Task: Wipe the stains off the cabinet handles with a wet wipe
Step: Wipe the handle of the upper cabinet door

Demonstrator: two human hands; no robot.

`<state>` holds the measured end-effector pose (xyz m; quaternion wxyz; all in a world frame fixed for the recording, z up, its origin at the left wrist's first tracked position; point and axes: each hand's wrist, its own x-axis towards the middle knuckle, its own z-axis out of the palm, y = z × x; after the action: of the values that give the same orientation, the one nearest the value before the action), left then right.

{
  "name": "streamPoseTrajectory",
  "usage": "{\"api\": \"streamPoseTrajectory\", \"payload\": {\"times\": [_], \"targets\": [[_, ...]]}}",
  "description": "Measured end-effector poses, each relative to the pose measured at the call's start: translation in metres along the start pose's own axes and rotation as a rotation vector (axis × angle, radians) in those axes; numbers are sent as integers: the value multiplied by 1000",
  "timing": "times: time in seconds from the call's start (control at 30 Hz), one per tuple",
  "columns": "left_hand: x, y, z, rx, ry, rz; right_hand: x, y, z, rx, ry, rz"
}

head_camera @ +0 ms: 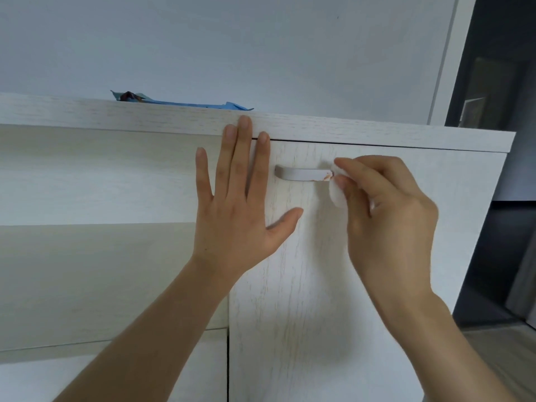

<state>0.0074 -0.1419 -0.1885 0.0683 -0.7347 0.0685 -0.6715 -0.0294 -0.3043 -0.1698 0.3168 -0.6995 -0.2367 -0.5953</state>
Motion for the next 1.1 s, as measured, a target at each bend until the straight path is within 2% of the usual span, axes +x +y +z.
{"api": "streamPoseTrajectory", "payload": {"times": [0.13, 0.3, 0.47, 0.57, 0.7, 0.87, 1.1], "targets": [[1, 0, -1, -15, 1, -8, 1, -6, 2, 12, -71, -75], [0, 0, -1, -10, -12, -12, -4, 5, -6, 72, 77, 74], [0, 0, 1, -27, 18, -10, -2, -9, 8, 38, -4, -29], [-1, 0, 2, -38, 28, -5, 0, -13, 9, 15, 17, -6], [0, 1, 1, -48, 44, -20, -1, -17, 10, 86, -46, -35], [-1, 0, 0, -32, -8, -14, -12, 1, 4, 139, 177, 103], [0, -5, -3, -75, -9, 19, -13, -1, 16, 128, 165, 16]]}}
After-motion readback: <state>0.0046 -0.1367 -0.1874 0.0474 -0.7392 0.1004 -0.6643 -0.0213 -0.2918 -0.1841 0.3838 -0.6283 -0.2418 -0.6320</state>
